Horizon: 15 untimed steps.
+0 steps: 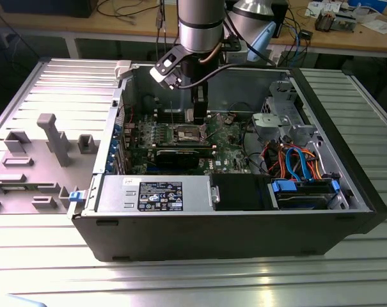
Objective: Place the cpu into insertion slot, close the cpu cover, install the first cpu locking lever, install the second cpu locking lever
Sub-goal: 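Place the cpu into insertion slot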
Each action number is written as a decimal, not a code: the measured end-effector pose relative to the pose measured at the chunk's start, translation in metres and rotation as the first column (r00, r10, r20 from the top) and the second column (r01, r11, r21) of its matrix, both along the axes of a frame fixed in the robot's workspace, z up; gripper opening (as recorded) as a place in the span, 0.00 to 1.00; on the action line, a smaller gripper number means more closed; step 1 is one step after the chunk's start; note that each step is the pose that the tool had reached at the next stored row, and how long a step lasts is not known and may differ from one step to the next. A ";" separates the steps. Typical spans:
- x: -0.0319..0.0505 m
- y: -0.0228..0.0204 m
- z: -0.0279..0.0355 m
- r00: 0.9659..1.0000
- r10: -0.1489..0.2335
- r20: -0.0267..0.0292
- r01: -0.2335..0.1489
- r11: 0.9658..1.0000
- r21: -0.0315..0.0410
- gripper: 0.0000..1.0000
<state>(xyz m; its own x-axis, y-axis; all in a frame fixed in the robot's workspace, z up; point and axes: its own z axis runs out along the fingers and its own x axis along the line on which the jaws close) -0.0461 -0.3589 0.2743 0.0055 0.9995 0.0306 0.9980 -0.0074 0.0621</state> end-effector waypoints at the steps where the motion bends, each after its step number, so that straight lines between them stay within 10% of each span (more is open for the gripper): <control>1: 0.0000 0.0000 -0.0002 1.000 0.000 0.000 0.000 1.000 0.000 0.54; 15: 0.0000 0.0001 -0.0022 1.000 0.000 0.000 0.000 1.000 0.001 0.54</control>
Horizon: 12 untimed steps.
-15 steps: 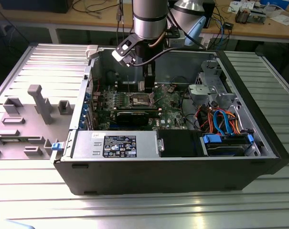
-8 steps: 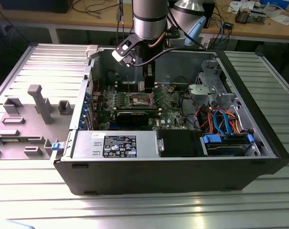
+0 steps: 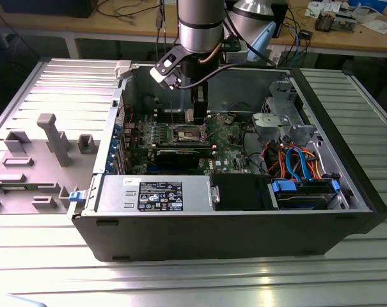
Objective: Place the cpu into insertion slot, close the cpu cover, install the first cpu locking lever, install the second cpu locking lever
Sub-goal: 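Place the cpu into insertion slot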
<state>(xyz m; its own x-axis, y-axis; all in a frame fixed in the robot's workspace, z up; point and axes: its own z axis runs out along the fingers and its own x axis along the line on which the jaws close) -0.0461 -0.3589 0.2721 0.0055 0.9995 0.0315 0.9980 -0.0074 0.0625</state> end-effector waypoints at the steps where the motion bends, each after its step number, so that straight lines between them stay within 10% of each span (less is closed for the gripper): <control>1: -0.0002 0.0000 -0.0034 1.000 0.000 0.000 0.000 1.000 0.000 0.54; 12: -0.0070 0.0002 -0.0197 1.000 0.012 0.000 -0.012 1.000 0.001 0.54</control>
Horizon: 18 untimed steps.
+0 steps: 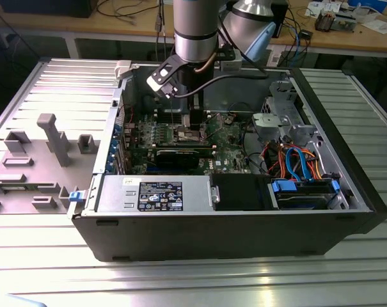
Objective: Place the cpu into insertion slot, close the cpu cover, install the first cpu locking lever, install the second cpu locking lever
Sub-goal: 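Place the cpu into insertion slot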
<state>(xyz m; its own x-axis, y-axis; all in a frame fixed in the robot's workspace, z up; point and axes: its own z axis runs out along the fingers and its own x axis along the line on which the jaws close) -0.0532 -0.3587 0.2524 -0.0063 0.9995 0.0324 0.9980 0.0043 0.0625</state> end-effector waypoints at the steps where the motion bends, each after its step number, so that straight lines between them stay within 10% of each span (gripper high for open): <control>1: -0.0001 0.0003 -0.0018 1.000 0.000 0.000 0.000 1.000 0.000 0.54; 18: -0.0001 0.0013 -0.0061 1.000 0.000 0.000 0.000 1.000 0.000 0.54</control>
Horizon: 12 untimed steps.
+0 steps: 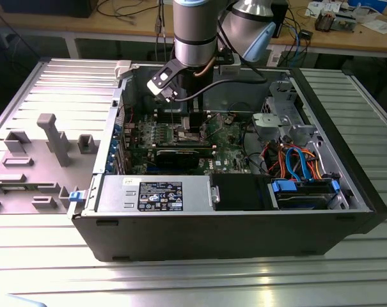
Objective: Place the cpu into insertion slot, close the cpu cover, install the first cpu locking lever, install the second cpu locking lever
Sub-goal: 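Place the cpu into insertion slot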
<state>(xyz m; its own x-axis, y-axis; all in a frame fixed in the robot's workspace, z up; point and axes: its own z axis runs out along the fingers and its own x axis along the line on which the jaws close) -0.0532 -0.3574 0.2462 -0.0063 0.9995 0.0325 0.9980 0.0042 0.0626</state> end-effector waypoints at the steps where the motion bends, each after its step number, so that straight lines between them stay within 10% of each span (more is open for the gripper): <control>1: 0.0000 0.0000 -0.0001 1.000 0.000 0.000 0.000 1.000 0.000 0.54; 12: -0.0009 0.0031 -0.0158 1.000 0.000 0.000 0.000 1.000 0.000 0.54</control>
